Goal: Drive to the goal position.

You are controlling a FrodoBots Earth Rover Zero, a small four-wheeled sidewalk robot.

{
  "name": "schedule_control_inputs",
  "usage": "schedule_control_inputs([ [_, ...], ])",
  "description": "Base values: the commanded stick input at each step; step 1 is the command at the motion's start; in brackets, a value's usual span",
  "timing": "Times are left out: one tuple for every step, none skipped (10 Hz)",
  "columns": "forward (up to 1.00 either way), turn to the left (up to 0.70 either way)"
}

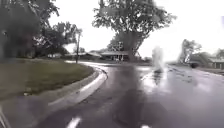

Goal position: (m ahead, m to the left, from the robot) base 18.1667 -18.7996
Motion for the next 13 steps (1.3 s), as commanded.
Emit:
schedule_control_inputs([
  [0.50,0.00],
  [0.50,0.00],
  [0.50,0.00],
  [0.50,0.00],
  [0.50,0.00],
  [0.50,0.00],
  [0.50,0.00],
  [0.50,0.00],
  [0.50,0.00],
  [0.50,0.00],
  [0.50,0.00],
  [0.50,0.00],
  [0.50,0.00],
])
